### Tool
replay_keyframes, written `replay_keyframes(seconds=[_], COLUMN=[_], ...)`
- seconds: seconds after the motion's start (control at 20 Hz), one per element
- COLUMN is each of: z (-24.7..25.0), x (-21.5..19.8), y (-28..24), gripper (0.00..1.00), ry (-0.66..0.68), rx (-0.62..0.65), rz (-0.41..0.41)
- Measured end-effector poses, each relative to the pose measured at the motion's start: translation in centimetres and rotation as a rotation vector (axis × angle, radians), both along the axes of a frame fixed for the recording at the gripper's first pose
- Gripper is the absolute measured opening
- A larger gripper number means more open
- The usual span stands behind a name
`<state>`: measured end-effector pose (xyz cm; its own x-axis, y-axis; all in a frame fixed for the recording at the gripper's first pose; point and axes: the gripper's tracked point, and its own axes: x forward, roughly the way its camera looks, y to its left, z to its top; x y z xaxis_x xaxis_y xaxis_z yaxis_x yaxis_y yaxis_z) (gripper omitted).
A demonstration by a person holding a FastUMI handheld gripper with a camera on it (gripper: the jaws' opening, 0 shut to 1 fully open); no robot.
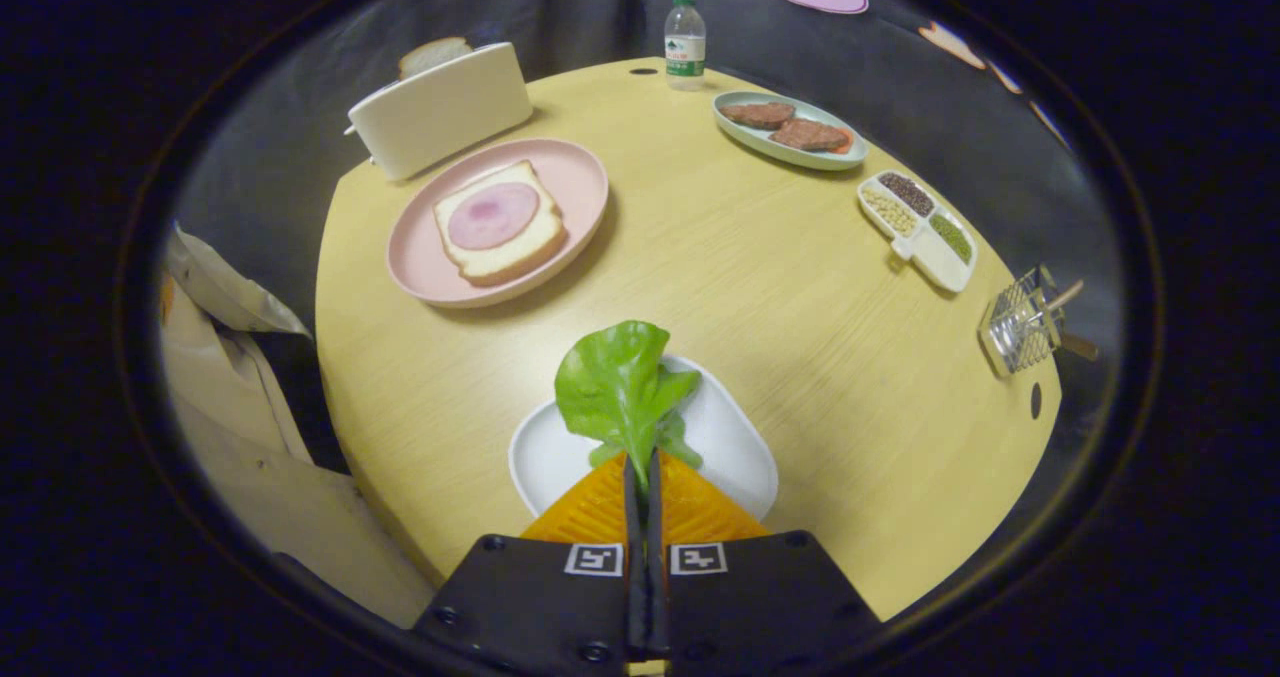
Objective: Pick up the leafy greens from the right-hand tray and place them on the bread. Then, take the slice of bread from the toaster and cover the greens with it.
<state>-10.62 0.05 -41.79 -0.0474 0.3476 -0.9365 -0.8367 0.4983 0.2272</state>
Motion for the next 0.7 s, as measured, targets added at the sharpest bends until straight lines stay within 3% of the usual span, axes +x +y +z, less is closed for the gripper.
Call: replay_keyframes(seconds=[0.7], z=[6.5], x=[-0.7], y=[7.9], gripper=[0.03], ry=[-0.095], rx=[0.053], rz=[0.075])
